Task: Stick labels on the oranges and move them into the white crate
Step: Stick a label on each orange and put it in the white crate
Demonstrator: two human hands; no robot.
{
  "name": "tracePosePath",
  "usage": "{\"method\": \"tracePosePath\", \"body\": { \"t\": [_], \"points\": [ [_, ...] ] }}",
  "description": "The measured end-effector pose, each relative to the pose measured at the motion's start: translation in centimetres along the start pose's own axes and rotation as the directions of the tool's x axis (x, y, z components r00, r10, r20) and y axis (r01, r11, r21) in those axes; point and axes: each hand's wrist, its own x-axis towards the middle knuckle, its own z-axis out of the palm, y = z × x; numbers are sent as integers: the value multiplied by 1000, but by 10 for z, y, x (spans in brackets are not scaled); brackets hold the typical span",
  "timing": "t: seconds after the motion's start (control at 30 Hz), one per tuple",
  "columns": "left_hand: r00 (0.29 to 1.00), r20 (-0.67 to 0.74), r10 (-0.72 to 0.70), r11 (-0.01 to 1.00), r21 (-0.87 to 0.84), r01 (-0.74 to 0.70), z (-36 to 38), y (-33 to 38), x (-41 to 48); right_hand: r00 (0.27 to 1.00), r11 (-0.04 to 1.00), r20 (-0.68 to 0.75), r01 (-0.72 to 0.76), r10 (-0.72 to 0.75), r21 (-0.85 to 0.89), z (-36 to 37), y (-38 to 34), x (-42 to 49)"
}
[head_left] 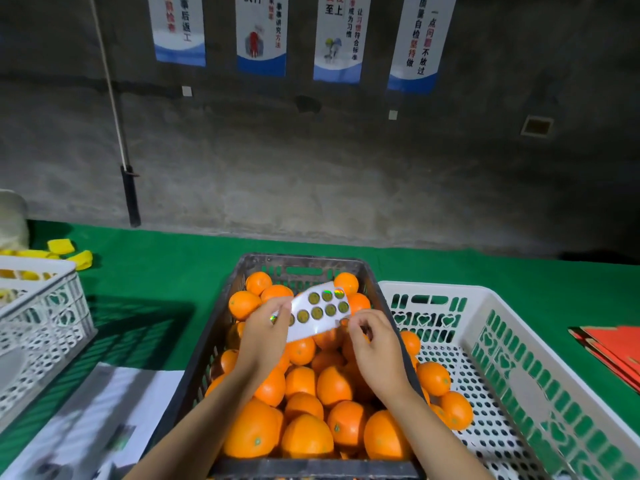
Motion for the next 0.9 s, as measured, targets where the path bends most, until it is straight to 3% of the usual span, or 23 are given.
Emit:
{"method": "tracePosePath", "body": {
  "t": [0.07, 0.13, 0.2, 0.27, 0.47, 0.9],
  "points": [
    [992, -127, -7, 1000, 5, 8, -2, -1, 2, 979, 980, 127, -173, 160, 102, 1, 0, 3],
    [984, -177, -36, 999, -8, 35, -2, -2, 4, 898, 952, 360, -297, 254, 70, 5, -1, 3],
    [981, -183, -64, 998, -31, 59, -2, -3, 5, 765, 944, 579, -330, 282, -24, 7, -3, -1],
    [981, -172, -85, 996, -38, 80, -1, -3, 6, 676, 941, 668, -315, 311, -119, 8, -4, -5],
    [980, -152, -125, 992, 0, 126, -1, -5, 6, 734, 957, 614, -236, 290, -170, 3, 3, -9],
    [981, -140, -138, 990, 24, 142, 0, -1, 4, 782, 975, 583, -167, 221, -146, 1, 9, -9]
  ]
}}
